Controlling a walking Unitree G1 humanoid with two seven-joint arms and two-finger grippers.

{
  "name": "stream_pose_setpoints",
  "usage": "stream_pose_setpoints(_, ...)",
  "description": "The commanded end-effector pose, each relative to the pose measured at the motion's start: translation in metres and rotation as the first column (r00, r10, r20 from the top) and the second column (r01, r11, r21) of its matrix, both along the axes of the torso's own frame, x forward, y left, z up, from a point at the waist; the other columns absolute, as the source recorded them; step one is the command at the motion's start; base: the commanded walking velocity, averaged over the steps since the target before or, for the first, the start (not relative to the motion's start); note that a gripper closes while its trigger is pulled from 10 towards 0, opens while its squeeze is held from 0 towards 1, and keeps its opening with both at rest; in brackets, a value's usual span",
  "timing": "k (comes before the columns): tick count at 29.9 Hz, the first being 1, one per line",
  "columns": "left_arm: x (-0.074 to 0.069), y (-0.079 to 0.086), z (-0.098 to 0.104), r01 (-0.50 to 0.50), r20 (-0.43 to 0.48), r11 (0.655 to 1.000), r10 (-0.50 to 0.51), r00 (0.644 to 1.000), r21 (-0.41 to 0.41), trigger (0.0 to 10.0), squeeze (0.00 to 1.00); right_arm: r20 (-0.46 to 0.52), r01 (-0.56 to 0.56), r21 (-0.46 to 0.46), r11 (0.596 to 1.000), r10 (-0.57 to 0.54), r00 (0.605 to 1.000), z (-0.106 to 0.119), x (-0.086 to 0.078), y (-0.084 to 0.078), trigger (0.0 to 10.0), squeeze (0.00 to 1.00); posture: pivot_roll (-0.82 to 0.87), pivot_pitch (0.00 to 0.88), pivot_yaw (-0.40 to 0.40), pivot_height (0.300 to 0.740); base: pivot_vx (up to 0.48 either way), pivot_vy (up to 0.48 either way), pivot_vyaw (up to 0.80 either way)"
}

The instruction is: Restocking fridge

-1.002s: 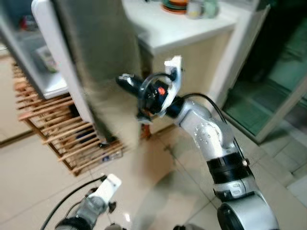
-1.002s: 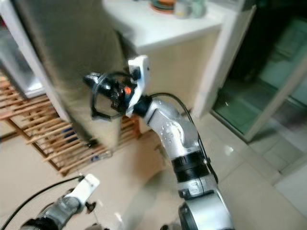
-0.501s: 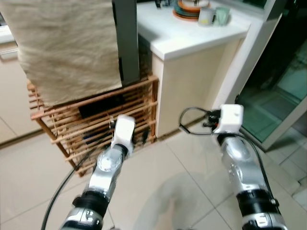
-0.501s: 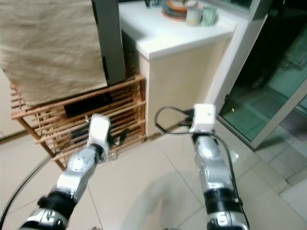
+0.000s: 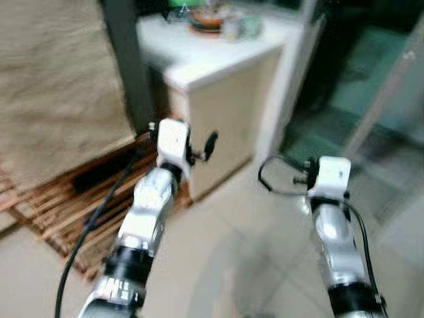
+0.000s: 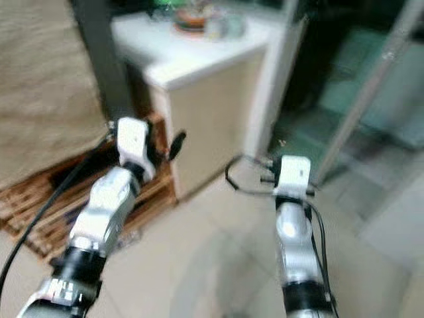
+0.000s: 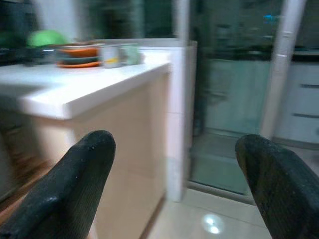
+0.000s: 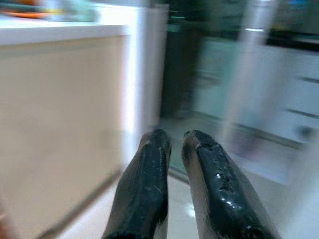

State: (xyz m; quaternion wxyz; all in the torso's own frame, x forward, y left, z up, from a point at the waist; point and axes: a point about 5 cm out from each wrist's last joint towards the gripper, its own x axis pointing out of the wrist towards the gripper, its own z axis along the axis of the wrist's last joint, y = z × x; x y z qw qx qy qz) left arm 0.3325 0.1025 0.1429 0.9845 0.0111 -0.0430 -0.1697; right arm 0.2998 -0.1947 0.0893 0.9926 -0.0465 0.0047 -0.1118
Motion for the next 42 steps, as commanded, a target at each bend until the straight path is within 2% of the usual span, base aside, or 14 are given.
stream_pose_setpoints(1, 0.000, -0.007, -0.003, 0.018, -0.019, 1.000, -0.017, 1.000, 0.007, 10.0, 0.00, 0.028, 0.035, -0.010, 0.999, -0.035, 0.999, 0.006, 0.001, -0.008, 10.0, 1.00, -0.11, 0.000, 0.002, 0.714, 0.345, 0.334, -0.69)
stream_pose_setpoints(5, -0.003, -0.009, -0.011, 0.014, -0.064, 0.999, -0.011, 0.998, 0.035, 10.0, 0.00, 0.047, 0.033, -0.033, 0.999, -0.032, 0.998, 0.010, 0.002, -0.008, 10.0, 1.00, -0.11, 0.000, -0.005, 0.714, 0.343, 0.336, -0.70)
stream_pose_setpoints(6, -0.003, -0.010, -0.013, 0.015, -0.070, 0.999, -0.013, 0.998, 0.035, 10.0, 0.23, 0.047, 0.033, -0.053, 0.998, -0.030, 0.998, 0.010, 0.003, -0.007, 10.0, 1.00, -0.11, 0.000, -0.006, 0.714, 0.352, 0.326, -0.68)
stream_pose_setpoints(7, -0.003, -0.010, -0.013, 0.016, -0.073, 0.999, -0.013, 0.997, 0.034, 10.0, 0.84, 0.046, 0.032, -0.066, 0.997, -0.029, 0.999, 0.009, 0.003, -0.006, 10.0, 1.00, -0.11, 0.000, -0.006, 0.714, 0.364, 0.315, 0.00)
stream_pose_setpoints(8, -0.003, -0.010, -0.013, 0.016, -0.073, 0.999, -0.013, 0.997, 0.034, 10.0, 0.84, 0.046, 0.032, -0.066, 0.997, -0.029, 0.999, 0.009, 0.003, -0.006, 10.0, 1.00, -0.11, 0.000, -0.006, 0.714, 0.364, 0.315, 0.00)
stream_pose_setpoints(9, -0.004, -0.010, -0.016, 0.017, -0.088, 1.000, -0.015, 0.996, 0.023, 10.0, 1.00, 0.049, 0.028, -0.073, 0.997, -0.025, 0.998, 0.009, 0.003, -0.004, 10.0, 0.00, -0.11, 0.000, -0.008, 0.714, 0.412, 0.244, 0.00)
stream_pose_setpoints(16, -0.003, -0.012, -0.019, 0.020, -0.109, 1.000, -0.017, 0.994, 0.023, 10.0, 1.00, 0.051, 0.011, -0.066, 0.998, -0.008, 0.999, 0.010, 0.007, 0.001, 10.0, 0.00, -0.10, 0.000, -0.008, 0.714, 0.415, 0.241, 0.00)
stream_pose_setpoints(21, -0.003, -0.012, -0.021, 0.022, -0.122, 1.000, -0.019, 0.992, 0.022, 10.0, 1.00, 0.051, 0.022, -0.077, 0.997, -0.018, 0.999, 0.010, 0.009, 0.000, 10.0, 0.00, -0.10, 0.000, -0.010, 0.714, 0.412, 0.243, -0.72)
stream_pose_setpoints(25, -0.004, -0.014, -0.025, 0.030, -0.137, 0.999, -0.027, 0.990, 0.025, 10.0, 1.00, 0.056, 0.042, -0.079, 0.996, -0.038, 0.998, 0.010, 0.009, -0.003, 10.0, 0.00, -0.11, 0.000, -0.010, 0.714, 0.412, 0.244, 0.00)
stream_pose_setpoints(29, -0.006, -0.020, -0.029, 0.067, -0.140, 0.997, -0.060, 0.988, 0.049, 10.0, 1.00, 0.047, 0.069, -0.058, 0.996, -0.066, 0.997, 0.009, 0.009, -0.009, 10.0, 0.00, -0.11, 0.000, -0.009, 0.714, 0.391, 0.183, -0.72)
stream_pose_setpoints(30, -0.007, -0.022, -0.030, 0.075, -0.143, 0.996, -0.067, 0.988, 0.049, 10.0, 0.07, 0.044, 0.074, -0.058, 0.996, -0.072, 0.996, 0.008, 0.009, -0.011, 10.0, 0.00, -0.11, 0.000, -0.009, 0.714, 0.000, 0.000, -0.68)
stream_pose_setpoints(31, -0.007, -0.023, -0.031, 0.077, -0.146, 0.996, -0.069, 0.987, 0.052, 10.0, 0.00, 0.041, 0.080, -0.060, 0.995, -0.078, 0.996, 0.007, 0.008, -0.013, 10.0, 0.00, -0.11, 0.000, -0.008, 0.714, 0.000, 0.000, -0.68)
stream_pose_setpoints(40, -0.006, -0.018, -0.035, 0.027, -0.155, 0.999, -0.021, 0.988, 0.033, 10.0, 0.00, 0.045, 0.072, -0.075, 0.995, -0.069, 0.997, 0.006, 0.008, -0.011, 10.0, 0.00, -0.12, 0.000, -0.006, 0.714, 0.000, 0.000, -0.30)
stream_pose_setpoints(42, -0.005, -0.012, -0.038, -0.043, -0.194, 0.998, 0.034, 0.980, -0.044, 10.0, 0.00, 0.047, 0.062, -0.082, 0.995, -0.058, 0.997, 0.006, 0.008, -0.009, 10.0, 0.00, -0.12, 0.000, -0.007, 0.714, 0.000, 0.000, 0.00)
